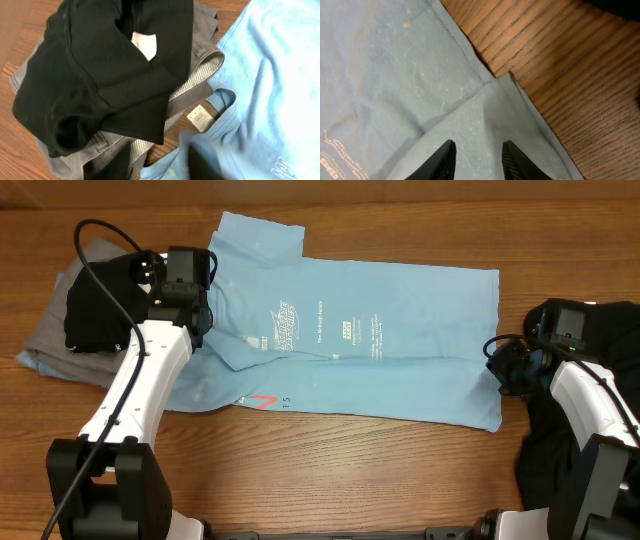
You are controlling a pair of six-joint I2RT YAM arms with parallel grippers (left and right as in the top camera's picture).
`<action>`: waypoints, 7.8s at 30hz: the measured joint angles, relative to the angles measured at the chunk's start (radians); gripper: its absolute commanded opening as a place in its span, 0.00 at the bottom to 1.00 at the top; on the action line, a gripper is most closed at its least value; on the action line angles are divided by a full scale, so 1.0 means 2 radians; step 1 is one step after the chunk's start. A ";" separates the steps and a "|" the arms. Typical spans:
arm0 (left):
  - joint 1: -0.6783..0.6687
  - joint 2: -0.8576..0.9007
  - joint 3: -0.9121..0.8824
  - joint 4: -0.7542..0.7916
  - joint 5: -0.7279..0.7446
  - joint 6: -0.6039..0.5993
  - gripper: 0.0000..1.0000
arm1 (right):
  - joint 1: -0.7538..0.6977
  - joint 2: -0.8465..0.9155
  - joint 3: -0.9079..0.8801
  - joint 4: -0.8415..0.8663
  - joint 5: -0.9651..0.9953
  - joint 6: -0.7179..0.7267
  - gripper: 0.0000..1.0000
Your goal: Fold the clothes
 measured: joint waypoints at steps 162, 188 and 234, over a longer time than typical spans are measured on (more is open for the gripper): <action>0.174 0.117 -0.058 -0.216 0.235 0.016 0.04 | -0.074 -0.035 -0.099 -0.140 0.007 -0.020 0.04; 0.229 0.117 0.000 -0.402 0.159 -0.022 0.37 | -0.117 -0.035 -0.053 -0.245 0.146 0.033 0.60; 0.016 0.347 0.265 0.171 0.314 0.153 0.88 | -0.087 -0.035 0.155 -0.241 -0.153 -0.169 0.62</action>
